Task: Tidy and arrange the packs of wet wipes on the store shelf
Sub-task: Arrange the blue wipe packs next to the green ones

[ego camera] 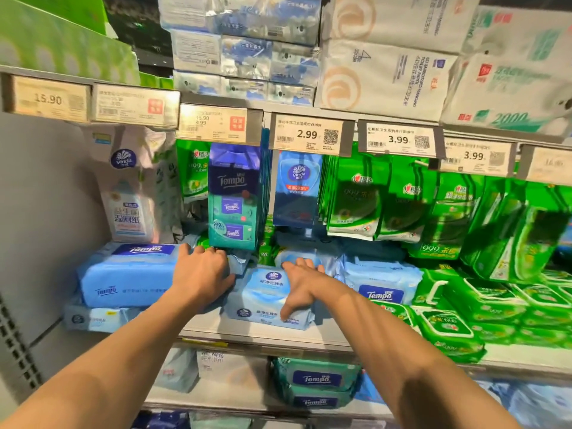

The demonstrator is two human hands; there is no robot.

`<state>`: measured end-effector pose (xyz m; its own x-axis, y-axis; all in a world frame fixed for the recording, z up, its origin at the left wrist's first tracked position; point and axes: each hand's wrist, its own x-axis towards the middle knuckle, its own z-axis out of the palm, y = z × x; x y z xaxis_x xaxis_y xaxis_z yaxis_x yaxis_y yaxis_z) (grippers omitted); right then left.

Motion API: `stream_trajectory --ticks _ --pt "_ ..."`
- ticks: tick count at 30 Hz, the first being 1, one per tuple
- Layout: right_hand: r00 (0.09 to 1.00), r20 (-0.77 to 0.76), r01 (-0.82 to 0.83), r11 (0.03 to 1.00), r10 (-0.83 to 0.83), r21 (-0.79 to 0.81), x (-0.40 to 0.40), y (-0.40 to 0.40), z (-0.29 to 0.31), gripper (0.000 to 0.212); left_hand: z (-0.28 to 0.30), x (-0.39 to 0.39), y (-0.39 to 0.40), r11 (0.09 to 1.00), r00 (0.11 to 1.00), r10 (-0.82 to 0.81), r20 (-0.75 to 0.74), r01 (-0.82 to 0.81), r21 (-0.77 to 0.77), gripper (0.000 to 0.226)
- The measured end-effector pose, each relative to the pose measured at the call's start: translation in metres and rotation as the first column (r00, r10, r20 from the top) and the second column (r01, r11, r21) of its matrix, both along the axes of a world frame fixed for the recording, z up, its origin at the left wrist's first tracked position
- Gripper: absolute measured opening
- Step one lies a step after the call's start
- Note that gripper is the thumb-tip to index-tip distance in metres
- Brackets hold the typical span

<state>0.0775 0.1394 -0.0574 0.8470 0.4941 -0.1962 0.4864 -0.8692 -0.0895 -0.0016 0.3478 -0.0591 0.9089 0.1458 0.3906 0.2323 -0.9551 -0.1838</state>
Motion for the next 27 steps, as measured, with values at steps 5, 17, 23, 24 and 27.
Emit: stream_trajectory --ticks 5,17,23,24,27 --pt "0.998 0.018 0.06 0.991 -0.058 -0.119 0.006 -0.045 0.009 0.113 0.002 -0.003 -0.002 1.0 1.0 0.008 -0.022 -0.007 0.023 0.04" --pt "0.999 0.013 0.03 0.997 -0.03 0.068 -0.01 -0.03 0.006 0.098 -0.005 -0.006 -0.008 0.998 0.998 -0.026 -0.051 0.029 0.059 0.041" --pt "0.894 0.412 -0.174 0.984 0.177 -0.045 -0.023 -0.031 -0.003 0.114 -0.005 -0.005 -0.014 0.996 0.997 -0.035 -0.071 0.041 0.077 0.04" --pt "0.858 0.476 -0.188 0.98 0.192 -0.057 -0.024 -0.031 -0.006 0.11 -0.006 -0.005 -0.015 0.995 0.996 -0.039 -0.078 0.045 0.088 0.039" --pt "0.809 0.565 -0.158 0.986 0.16 -0.052 -0.025 -0.03 -0.016 0.094 -0.009 -0.004 -0.015 0.992 0.995 -0.058 -0.084 0.067 0.103 0.039"
